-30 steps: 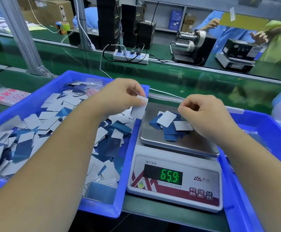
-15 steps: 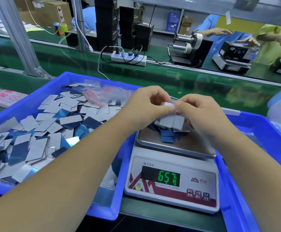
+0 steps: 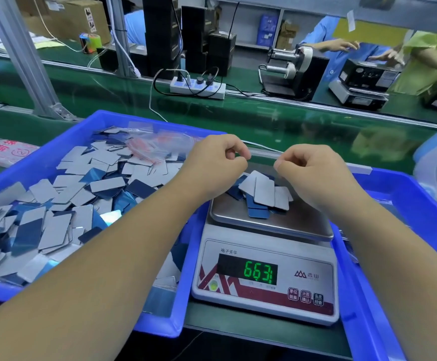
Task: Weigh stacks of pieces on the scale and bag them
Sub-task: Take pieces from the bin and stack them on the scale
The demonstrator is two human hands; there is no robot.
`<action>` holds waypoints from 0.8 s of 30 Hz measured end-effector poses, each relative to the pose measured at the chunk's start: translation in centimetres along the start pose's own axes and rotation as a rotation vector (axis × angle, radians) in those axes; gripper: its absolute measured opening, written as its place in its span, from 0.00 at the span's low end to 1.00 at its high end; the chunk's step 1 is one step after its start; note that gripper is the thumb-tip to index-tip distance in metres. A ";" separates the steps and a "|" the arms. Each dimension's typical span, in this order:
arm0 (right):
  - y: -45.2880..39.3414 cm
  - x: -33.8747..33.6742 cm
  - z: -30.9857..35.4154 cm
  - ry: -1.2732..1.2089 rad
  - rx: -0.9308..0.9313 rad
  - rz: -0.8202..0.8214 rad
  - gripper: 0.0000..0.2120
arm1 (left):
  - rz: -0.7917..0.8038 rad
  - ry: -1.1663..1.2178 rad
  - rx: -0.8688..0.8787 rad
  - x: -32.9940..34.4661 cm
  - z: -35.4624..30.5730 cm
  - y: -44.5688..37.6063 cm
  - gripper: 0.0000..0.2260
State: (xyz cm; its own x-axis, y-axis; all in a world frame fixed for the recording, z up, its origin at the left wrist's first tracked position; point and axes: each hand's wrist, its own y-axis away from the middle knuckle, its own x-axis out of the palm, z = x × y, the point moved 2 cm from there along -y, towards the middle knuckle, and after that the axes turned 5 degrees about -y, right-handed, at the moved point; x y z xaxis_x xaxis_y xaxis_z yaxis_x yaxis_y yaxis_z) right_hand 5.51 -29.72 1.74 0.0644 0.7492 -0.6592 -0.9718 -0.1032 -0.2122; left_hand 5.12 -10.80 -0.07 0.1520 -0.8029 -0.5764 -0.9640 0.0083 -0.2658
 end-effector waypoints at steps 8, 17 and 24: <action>0.0 -0.1 -0.1 0.043 0.013 0.128 0.04 | 0.028 0.009 -0.085 -0.2 0.7 0.1 0.08; 0.0 -0.7 -0.6 0.131 0.089 0.241 0.20 | 0.294 -0.218 -0.155 -0.1 1.0 0.3 0.14; 0.2 -0.8 -0.4 0.188 0.093 0.363 0.25 | 0.528 -0.451 -0.112 -1.3 -0.9 0.0 0.34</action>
State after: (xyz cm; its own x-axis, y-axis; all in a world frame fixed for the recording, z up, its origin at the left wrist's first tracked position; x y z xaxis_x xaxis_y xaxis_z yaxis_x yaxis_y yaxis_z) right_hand 5.38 -30.65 1.94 -0.2544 0.5416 -0.8012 -0.9547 -0.2730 0.1186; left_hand 4.75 -10.28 1.37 -0.2904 -0.3824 -0.8772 -0.9468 0.2480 0.2052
